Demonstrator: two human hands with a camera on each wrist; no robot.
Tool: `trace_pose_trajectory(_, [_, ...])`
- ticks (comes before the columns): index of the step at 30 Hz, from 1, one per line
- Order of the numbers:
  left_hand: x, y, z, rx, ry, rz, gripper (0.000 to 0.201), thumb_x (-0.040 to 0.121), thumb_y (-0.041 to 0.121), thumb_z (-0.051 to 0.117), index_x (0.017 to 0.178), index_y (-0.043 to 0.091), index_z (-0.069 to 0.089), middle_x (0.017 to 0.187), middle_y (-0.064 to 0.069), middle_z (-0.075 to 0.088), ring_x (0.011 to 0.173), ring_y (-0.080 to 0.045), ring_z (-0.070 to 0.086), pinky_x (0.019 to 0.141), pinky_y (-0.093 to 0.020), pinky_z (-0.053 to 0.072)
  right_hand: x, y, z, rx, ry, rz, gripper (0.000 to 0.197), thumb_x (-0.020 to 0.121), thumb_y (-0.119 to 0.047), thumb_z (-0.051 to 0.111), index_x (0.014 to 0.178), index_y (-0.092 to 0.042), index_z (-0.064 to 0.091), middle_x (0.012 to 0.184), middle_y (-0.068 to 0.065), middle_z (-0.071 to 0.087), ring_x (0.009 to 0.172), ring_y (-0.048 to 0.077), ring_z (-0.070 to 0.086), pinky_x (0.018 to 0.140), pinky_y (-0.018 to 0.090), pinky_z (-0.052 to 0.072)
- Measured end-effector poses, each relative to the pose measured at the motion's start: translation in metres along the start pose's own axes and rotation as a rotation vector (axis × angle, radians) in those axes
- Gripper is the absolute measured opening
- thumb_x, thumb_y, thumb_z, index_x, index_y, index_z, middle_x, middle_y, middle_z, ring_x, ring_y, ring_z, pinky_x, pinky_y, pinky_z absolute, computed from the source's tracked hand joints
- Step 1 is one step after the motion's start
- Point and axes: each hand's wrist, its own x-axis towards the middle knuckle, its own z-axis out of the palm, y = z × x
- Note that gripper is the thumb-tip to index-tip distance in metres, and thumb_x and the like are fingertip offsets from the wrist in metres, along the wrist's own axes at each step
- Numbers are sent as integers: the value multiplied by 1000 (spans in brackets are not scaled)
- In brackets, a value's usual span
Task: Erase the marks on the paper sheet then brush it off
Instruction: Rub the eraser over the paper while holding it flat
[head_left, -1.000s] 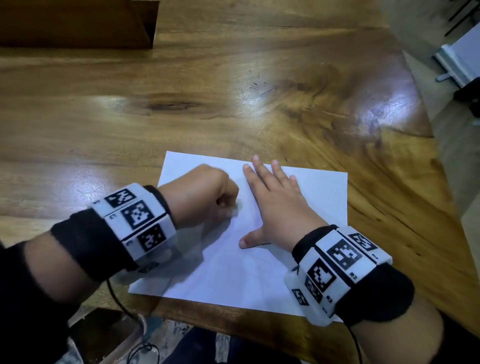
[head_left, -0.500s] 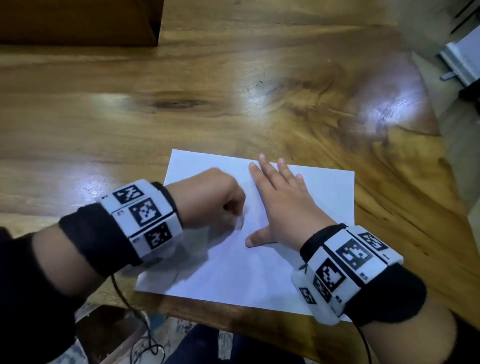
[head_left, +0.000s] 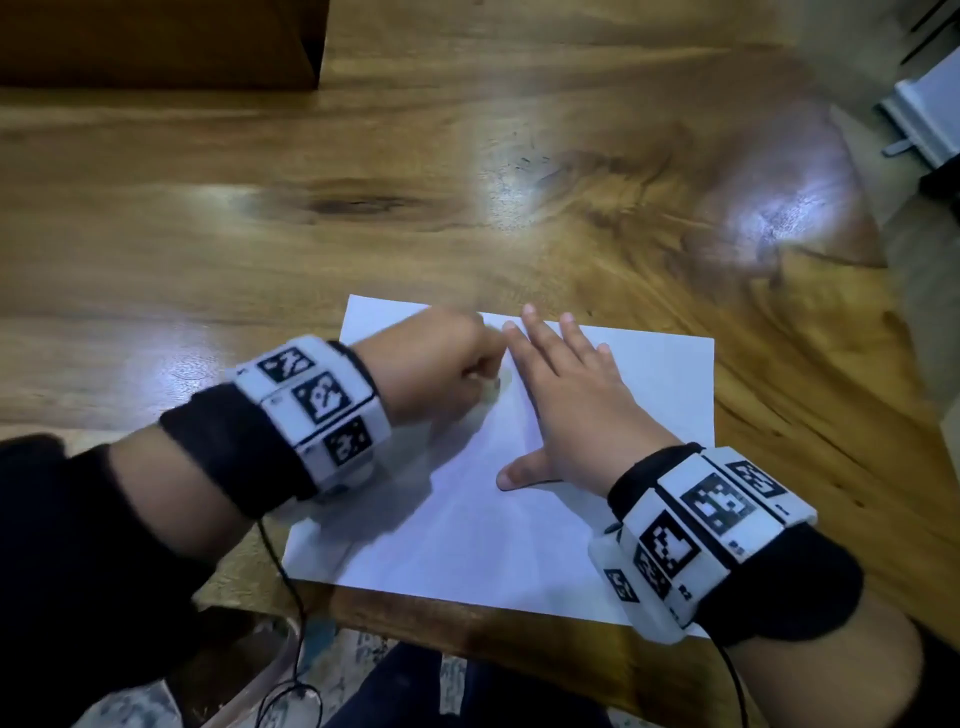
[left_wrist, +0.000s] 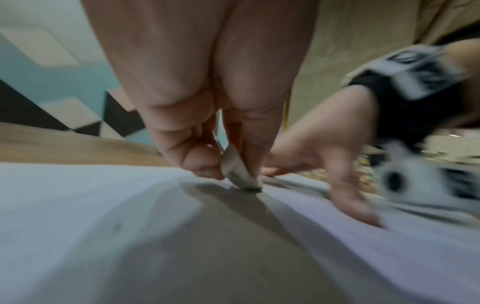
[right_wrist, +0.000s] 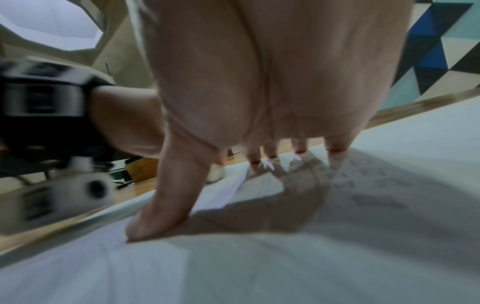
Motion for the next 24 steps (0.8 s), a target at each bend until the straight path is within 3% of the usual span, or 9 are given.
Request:
trace_pose_trajectory(2, [9, 1, -4, -10, 56, -56, 4, 76, 10, 57, 80, 8, 60, 77, -5, 50, 71, -24, 47, 58, -27, 24, 0, 0, 0, -1, 4, -2, 132, 63, -56, 78, 148, -25, -18, 154, -8, -28, 143, 22, -24, 115, 44, -6])
trace_pose_trajectory(5, [-11, 2, 9, -36, 89, 10, 14, 78, 14, 52, 65, 12, 52, 71, -5, 45, 65, -24, 42, 58, -26, 22, 0, 1, 1, 16, 0, -1, 132, 63, -54, 78, 148, -25, -18, 154, -8, -29, 142, 22, -25, 115, 43, -7])
trace_pose_trajectory(8, [-37, 2, 22, -77, -10, 61, 16, 77, 19, 59, 62, 13, 55, 65, 3, 41, 63, -23, 47, 55, -25, 29, 0, 1, 0, 14, -5, 2, 131, 65, -54, 78, 148, -24, -18, 154, -7, -30, 142, 21, -26, 115, 42, -8])
trace_pose_trajectory(10, [-41, 0, 23, -94, -64, 24, 13, 77, 22, 63, 67, 16, 57, 66, 8, 40, 65, -19, 47, 55, -15, 30, -1, 0, 0, 16, -6, -1, 131, 65, -55, 77, 148, -24, -18, 154, -7, -30, 142, 21, -26, 115, 42, -9])
trace_pose_trajectory(12, [-35, 0, 16, -87, -74, -3, 11, 77, 26, 64, 70, 19, 59, 68, 6, 46, 68, -18, 48, 56, -19, 31, -1, 1, 0, 26, -2, -4, 131, 64, -54, 78, 148, -24, -18, 154, -8, -30, 142, 21, -26, 114, 41, -9])
trace_pose_trajectory(15, [-18, -4, 4, -51, 72, -70, 9, 76, 21, 65, 82, 14, 64, 77, -5, 61, 75, -22, 54, 63, -27, 34, -1, 1, 1, 31, -2, -5, 131, 64, -54, 78, 148, -25, -18, 154, -8, -30, 142, 21, -26, 114, 41, -9])
trace_pose_trajectory(18, [1, -7, -3, -57, 206, -145, 15, 75, 18, 66, 88, 11, 63, 81, -5, 57, 75, -19, 50, 65, -25, 34, -1, 1, 1, 18, 0, -6, 131, 64, -56, 77, 148, -24, -18, 154, -8, -30, 142, 21, -26, 115, 41, -9])
trace_pose_trajectory(24, [-2, -3, 7, -37, 170, -139, 13, 73, 12, 66, 85, 8, 63, 81, -5, 50, 74, -21, 45, 64, -26, 30, 0, 2, 0, 15, -2, -15, 129, 66, -56, 76, 148, -25, -18, 153, -8, -31, 142, 21, -26, 115, 42, -9])
